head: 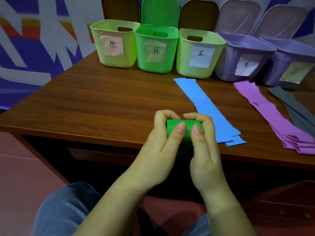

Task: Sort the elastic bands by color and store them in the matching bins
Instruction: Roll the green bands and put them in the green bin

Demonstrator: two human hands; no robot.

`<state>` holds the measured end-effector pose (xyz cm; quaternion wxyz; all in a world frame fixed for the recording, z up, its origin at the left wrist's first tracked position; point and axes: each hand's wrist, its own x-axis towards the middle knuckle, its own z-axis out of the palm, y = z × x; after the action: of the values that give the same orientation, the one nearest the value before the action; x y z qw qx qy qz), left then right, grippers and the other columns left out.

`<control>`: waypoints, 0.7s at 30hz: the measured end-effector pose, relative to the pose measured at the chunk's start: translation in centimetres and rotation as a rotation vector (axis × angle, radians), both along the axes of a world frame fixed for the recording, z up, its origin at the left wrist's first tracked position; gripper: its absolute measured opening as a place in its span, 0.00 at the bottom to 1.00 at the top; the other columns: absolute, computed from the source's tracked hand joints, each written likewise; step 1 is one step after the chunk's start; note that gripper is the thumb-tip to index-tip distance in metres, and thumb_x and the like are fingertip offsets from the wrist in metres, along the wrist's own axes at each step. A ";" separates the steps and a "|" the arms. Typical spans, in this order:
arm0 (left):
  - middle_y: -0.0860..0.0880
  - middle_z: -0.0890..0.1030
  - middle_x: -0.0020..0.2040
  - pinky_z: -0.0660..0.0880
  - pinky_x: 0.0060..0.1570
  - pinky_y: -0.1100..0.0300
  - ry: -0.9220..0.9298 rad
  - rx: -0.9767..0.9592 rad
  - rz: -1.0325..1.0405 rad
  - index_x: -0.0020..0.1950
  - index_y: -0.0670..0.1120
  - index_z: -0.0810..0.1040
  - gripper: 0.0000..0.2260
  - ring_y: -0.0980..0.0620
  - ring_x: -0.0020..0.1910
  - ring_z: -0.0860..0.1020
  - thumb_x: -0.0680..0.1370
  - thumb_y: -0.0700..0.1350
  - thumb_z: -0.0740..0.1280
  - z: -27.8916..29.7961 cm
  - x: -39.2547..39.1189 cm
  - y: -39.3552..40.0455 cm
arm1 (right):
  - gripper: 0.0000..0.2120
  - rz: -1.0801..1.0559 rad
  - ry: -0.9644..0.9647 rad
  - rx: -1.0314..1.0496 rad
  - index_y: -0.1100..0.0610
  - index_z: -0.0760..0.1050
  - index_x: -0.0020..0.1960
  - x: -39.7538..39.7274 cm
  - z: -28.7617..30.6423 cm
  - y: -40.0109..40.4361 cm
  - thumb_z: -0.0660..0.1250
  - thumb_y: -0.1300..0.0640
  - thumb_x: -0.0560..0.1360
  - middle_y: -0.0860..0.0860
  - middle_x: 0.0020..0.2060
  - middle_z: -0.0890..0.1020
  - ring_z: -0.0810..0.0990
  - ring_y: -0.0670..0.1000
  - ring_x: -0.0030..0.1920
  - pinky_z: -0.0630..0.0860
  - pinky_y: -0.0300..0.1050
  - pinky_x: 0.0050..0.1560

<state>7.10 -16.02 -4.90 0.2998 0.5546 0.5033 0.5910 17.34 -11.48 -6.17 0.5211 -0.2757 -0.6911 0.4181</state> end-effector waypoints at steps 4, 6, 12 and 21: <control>0.57 0.72 0.43 0.71 0.42 0.58 -0.012 0.023 -0.051 0.52 0.55 0.64 0.11 0.58 0.40 0.72 0.74 0.57 0.58 0.1 0.0 -0.2 | 0.23 -0.056 -0.021 -0.011 0.48 0.72 0.51 0.0 0.4 0.2 0.50 0.32 0.75 0.38 0.45 0.78 0.78 0.43 0.48 0.73 0.35 0.47; 0.60 0.72 0.41 0.70 0.40 0.61 -0.010 0.009 -0.039 0.51 0.54 0.63 0.12 0.60 0.38 0.71 0.73 0.60 0.57 0.0 0.0 -0.1 | 0.20 -0.079 -0.019 0.020 0.49 0.72 0.51 -0.1 0.4 0.1 0.51 0.35 0.77 0.38 0.46 0.78 0.78 0.44 0.48 0.72 0.36 0.48; 0.58 0.73 0.39 0.71 0.37 0.59 -0.047 0.023 -0.030 0.50 0.55 0.65 0.11 0.58 0.37 0.72 0.74 0.60 0.58 -0.1 0.0 -0.1 | 0.12 0.001 0.032 0.011 0.48 0.70 0.55 0.1 0.1 -0.2 0.52 0.46 0.77 0.39 0.50 0.77 0.78 0.48 0.51 0.74 0.45 0.50; 0.51 0.74 0.45 0.72 0.42 0.61 -0.065 0.015 0.001 0.51 0.54 0.65 0.15 0.57 0.41 0.74 0.72 0.63 0.56 0.0 0.1 0.0 | 0.16 -0.020 0.011 0.016 0.51 0.72 0.50 -0.3 0.1 -0.1 0.52 0.42 0.78 0.38 0.46 0.78 0.78 0.42 0.48 0.72 0.35 0.49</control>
<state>7.21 -16.05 -4.86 0.3116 0.5373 0.4891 0.6124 17.06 -11.61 -6.05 0.5312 -0.2760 -0.6889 0.4088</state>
